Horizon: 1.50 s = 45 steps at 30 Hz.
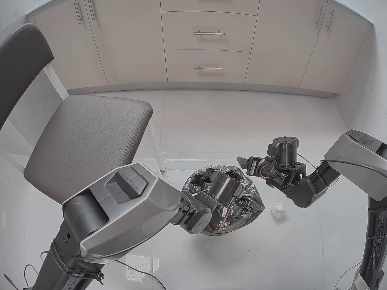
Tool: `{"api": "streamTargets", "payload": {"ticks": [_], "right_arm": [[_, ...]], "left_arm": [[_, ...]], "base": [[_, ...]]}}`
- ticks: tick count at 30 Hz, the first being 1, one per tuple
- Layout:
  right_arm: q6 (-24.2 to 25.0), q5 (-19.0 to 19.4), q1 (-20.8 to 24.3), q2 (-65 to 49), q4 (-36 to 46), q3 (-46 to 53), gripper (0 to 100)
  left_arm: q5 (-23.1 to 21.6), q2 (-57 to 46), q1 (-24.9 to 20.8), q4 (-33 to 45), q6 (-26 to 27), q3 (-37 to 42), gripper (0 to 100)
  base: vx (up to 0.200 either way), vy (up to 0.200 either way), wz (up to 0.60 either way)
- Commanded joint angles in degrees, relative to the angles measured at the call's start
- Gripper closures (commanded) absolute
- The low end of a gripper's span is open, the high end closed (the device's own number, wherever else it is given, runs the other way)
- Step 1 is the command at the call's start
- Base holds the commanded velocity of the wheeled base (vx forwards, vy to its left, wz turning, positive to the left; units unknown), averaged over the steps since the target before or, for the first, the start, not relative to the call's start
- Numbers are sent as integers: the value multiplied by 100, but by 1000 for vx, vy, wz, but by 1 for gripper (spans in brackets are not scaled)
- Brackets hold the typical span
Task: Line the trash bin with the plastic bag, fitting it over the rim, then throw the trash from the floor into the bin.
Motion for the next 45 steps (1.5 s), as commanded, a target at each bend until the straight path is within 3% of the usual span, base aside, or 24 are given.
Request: {"api": "streamTargets", "payload": {"ticks": [1, 45], "right_arm": [[-8, 1, 3, -17, -20, 13, 0], [-8, 1, 12, 19, -99, 22, 0]], "left_arm": [[4, 389, -20, 25, 21, -276, 0], [-76, 732, -257, 719, -164, -1049, 0]], "base": [[0, 0, 0], [0, 0, 0]]}}
